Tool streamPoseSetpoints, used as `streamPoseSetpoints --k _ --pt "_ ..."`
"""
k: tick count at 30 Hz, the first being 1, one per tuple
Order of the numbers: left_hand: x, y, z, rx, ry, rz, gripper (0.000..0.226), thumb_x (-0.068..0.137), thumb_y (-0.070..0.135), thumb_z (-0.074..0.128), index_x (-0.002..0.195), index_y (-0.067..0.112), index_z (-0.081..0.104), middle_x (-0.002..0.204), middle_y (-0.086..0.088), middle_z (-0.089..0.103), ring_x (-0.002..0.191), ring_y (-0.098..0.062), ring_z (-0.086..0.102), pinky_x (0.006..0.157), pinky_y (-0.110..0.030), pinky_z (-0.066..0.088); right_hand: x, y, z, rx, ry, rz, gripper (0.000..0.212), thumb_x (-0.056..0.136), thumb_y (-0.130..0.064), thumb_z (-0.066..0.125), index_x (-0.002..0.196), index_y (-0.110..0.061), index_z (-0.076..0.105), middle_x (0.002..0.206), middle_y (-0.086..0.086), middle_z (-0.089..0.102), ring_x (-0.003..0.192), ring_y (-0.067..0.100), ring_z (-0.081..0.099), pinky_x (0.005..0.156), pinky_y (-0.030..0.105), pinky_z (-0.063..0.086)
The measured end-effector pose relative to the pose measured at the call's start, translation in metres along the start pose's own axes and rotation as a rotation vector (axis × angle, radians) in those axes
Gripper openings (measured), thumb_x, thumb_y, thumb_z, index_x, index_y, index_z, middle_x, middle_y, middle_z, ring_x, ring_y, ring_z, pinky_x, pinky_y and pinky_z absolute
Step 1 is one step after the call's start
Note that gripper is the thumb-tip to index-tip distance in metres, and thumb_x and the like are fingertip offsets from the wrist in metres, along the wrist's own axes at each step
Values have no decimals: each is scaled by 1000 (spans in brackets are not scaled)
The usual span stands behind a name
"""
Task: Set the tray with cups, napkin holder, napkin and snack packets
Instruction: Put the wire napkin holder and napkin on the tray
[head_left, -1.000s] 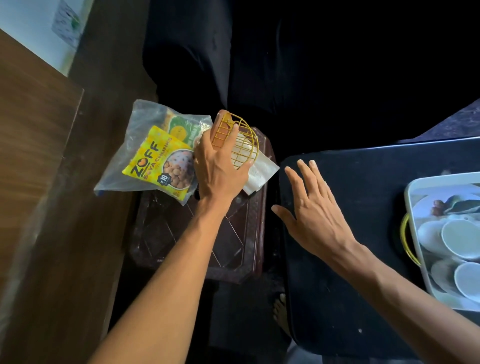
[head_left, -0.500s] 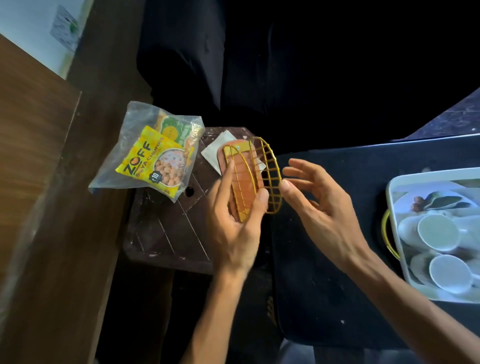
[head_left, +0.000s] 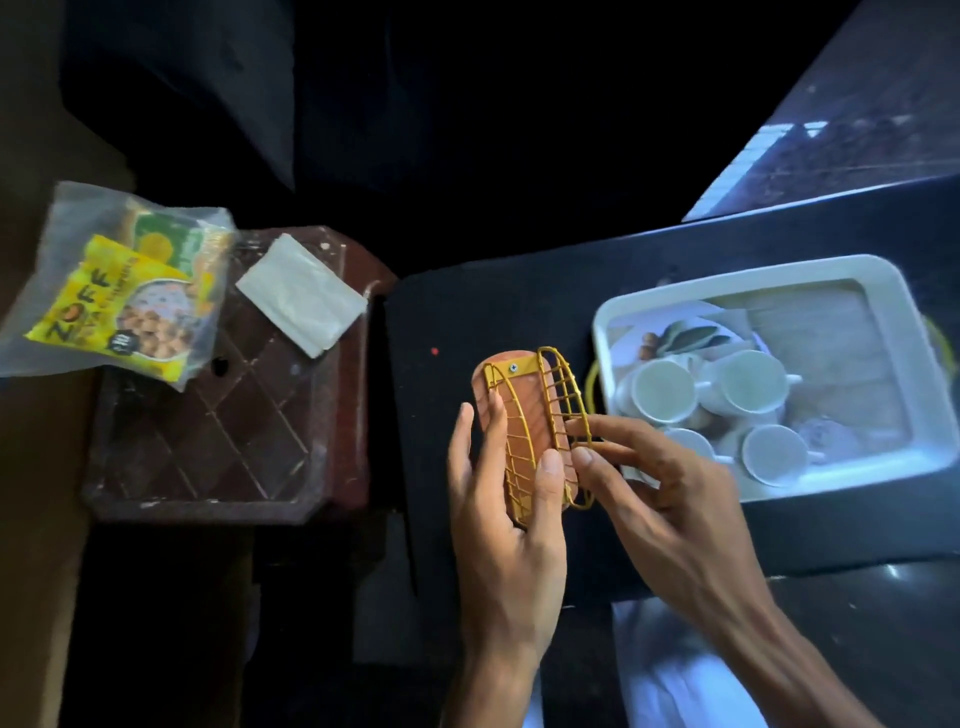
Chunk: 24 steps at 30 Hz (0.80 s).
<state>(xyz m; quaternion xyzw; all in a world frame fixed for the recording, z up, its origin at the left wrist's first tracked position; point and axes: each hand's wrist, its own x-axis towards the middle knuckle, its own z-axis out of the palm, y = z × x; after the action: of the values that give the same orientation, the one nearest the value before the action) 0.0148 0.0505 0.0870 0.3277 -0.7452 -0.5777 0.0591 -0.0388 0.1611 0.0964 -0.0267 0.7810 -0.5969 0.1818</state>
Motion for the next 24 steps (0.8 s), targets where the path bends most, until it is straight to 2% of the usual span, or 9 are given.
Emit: streamPoseSetpoints --k 2,4,9,11,14,17,21,24 --pt "-11 13 26 -2 -3 10 40 98 30 64 137 37 56 153 19 45 141 7 40 118 -29 37 -6 7 -28 -12 46 4 23 88 -28 68 109 -25 74 93 -18 77 89 -1 73 72 20 60" --pt "-20 30 53 -131 -75 -25 40 99 33 58 139 33 58 148 17 55 138 2 49 116 -36 42 -11 13 -57 -21 87 2 24 89 -26 69 112 -25 73 98 -14 77 93 2 73 73 23 61" --pt "-38 66 121 -367 -268 -123 55 98 45 46 149 24 49 152 12 53 141 -2 47 120 -37 38 -14 21 -138 -69 174 -3 23 92 -18 68 113 -25 71 104 -11 75 99 5 72 78 25 61" --pt "-41 77 149 -418 -323 -168 59 96 51 46 149 26 50 151 13 54 141 -2 48 120 -38 37 -11 23 -169 -81 204 15 21 92 -22 66 113 -24 69 103 -13 75 102 3 70 78 21 59" --pt "-40 90 189 -451 -396 -215 74 85 68 47 148 28 50 149 19 55 137 7 48 119 -32 38 -2 33 -208 -101 266 53 18 95 -26 61 112 -24 67 98 -16 74 100 -3 68 73 8 52" --pt "-34 93 227 -422 -456 -237 67 88 68 42 145 34 53 147 18 57 135 7 49 114 -25 42 9 50 -237 -168 308 65 14 100 -19 57 109 -24 66 95 -18 73 92 -12 67 67 0 45" --pt "-25 84 267 -424 -482 -343 79 85 71 37 150 28 47 152 12 52 137 1 48 116 -31 39 25 81 -263 -189 330 113 18 101 -16 53 109 -27 64 96 -22 70 93 -15 64 66 -1 43" --pt "-19 75 288 -442 -490 -438 69 96 68 30 148 27 49 143 13 55 137 -4 46 117 -33 36 35 105 -274 -171 318 146 20 102 -15 50 110 -27 65 98 -19 70 91 -14 65 66 1 45"
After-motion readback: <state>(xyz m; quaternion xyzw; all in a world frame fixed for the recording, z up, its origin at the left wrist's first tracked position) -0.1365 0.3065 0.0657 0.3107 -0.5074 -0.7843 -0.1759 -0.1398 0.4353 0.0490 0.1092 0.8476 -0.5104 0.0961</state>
